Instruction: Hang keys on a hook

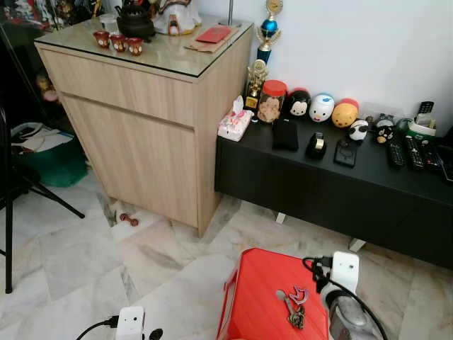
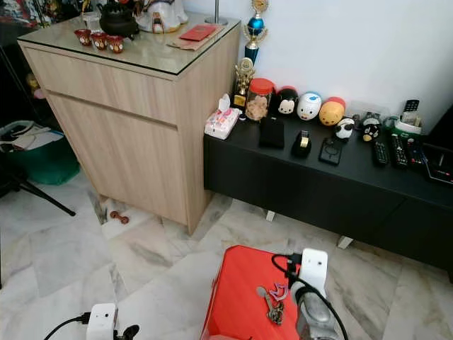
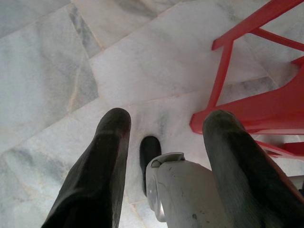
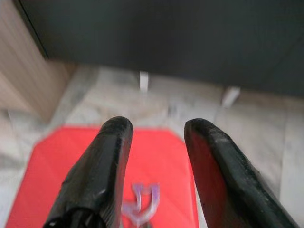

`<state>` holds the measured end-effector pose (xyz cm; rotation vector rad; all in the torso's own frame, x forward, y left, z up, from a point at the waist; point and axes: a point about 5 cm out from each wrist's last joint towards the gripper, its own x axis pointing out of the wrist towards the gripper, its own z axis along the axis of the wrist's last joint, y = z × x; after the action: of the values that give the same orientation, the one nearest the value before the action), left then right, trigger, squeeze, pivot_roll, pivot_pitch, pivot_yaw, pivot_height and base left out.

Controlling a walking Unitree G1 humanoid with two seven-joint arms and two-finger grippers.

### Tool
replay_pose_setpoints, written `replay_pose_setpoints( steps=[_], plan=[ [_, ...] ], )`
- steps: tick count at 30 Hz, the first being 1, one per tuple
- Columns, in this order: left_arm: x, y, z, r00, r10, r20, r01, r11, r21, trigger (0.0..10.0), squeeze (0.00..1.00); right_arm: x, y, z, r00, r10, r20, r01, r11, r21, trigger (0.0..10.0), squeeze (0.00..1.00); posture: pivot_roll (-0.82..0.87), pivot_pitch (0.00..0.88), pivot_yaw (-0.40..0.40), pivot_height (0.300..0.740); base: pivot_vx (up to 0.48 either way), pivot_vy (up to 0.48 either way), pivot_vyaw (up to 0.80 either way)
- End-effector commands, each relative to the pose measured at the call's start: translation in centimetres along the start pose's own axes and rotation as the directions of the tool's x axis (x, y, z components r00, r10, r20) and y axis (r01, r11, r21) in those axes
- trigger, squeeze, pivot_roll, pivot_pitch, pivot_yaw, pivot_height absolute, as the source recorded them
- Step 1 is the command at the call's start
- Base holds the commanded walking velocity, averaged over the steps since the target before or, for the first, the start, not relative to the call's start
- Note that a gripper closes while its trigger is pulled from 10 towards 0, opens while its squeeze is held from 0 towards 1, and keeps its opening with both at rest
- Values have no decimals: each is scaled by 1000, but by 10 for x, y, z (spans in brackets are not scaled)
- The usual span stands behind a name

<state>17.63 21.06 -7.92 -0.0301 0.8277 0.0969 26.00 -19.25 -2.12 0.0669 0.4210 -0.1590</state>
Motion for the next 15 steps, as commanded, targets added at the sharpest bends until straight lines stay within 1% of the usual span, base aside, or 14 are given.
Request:
replay_pose_setpoints(
  steps=[1, 3, 6, 7, 10, 12, 13, 15],
  plan=[
    [-2, 3, -6, 1000, 13, -11, -13, 1000, 5, 10000, 0, -1, 2, 9, 996, 17, 85, -12, 999, -52, 10000, 0, 95, 55, -87, 740, 0, 0, 0],
    [-2, 3, -6, 1000, 13, -11, -13, 1000, 5, 10000, 0, -2, 2, 10, 994, 14, 106, -10, 999, -41, 10000, 0, 92, 60, -87, 740, 0, 0, 0],
    [-2, 3, -6, 1000, 15, -13, -15, 1000, 8, 10000, 0, -3, 1, 19, 984, -2, 177, 11, 999, -52, 10000, 0, 88, 61, -85, 740, 0, 0, 0],
    [-2, 3, -6, 1000, 15, -13, -15, 1000, 9, 10000, 0, -3, 1, 20, 983, -1, 184, 10, 999, -45, 10000, 0, 88, 61, -85, 740, 0, 0, 0],
    [-2, 3, -6, 1000, 15, -13, -15, 1000, 10, 10000, 0, -3, 3, 21, 982, 3, 186, 4, 999, -40, 10000, 0, 88, 61, -87, 740, 0, 0, 0],
    [-2, 3, -6, 1000, 15, -14, -15, 1000, 11, 10000, 0, 0, 7, 21, 988, 17, 151, -10, 999, -46, 10000, 0, 93, 61, -89, 740, 0, 0, 0],
    [-2, 3, -6, 1000, 15, -14, -15, 1000, 11, 10000, 0, 0, 7, 21, 988, 17, 151, -10, 999, -46, 10000, 0, 93, 61, -89, 740, 0, 0, 0],
    [-3, 4, -7, 1000, 17, -16, -17, 1000, 9, 10000, 0, 3, 7, 25, 987, 11, 158, -4, 999, -42, 10000, 0, 96, 59, -90, 725, 0, 0, 0]
  ],
)
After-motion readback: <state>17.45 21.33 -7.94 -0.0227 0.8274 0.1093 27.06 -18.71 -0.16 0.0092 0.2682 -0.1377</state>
